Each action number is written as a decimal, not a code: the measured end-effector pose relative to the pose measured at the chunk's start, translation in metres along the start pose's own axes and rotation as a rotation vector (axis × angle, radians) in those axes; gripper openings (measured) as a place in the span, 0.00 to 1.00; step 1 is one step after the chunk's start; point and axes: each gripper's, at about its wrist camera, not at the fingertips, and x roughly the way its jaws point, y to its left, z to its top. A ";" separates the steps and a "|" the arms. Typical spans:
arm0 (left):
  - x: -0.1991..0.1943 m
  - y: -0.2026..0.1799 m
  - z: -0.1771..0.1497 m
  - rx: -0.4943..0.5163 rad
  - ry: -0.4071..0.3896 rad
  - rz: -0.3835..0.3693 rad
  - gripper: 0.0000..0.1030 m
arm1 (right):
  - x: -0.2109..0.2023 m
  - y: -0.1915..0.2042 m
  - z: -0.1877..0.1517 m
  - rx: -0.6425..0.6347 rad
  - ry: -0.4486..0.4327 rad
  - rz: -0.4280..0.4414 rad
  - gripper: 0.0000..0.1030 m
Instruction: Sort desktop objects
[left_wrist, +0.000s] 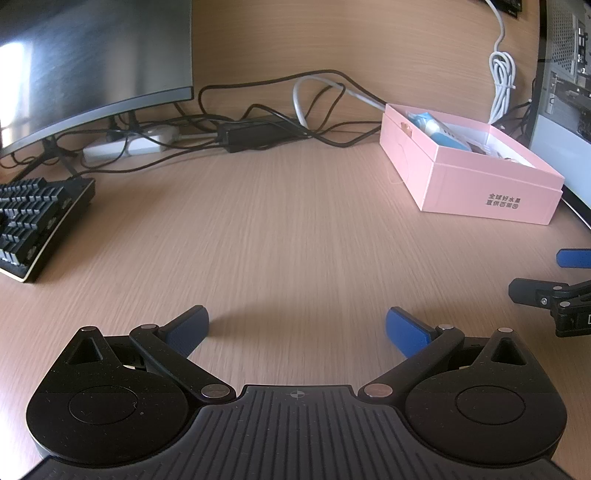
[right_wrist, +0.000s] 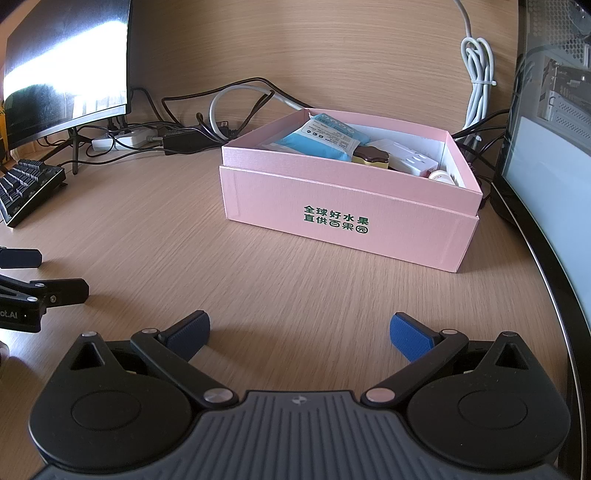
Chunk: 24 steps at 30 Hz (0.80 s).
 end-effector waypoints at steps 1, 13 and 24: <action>0.000 0.000 0.000 -0.001 0.001 0.000 1.00 | 0.000 0.000 0.000 0.000 0.000 0.000 1.00; 0.000 0.001 0.001 0.009 0.012 -0.009 1.00 | 0.000 0.000 0.000 0.000 0.000 0.000 1.00; -0.001 -0.001 0.000 0.013 0.014 -0.013 1.00 | 0.000 0.000 0.000 0.000 0.000 0.000 1.00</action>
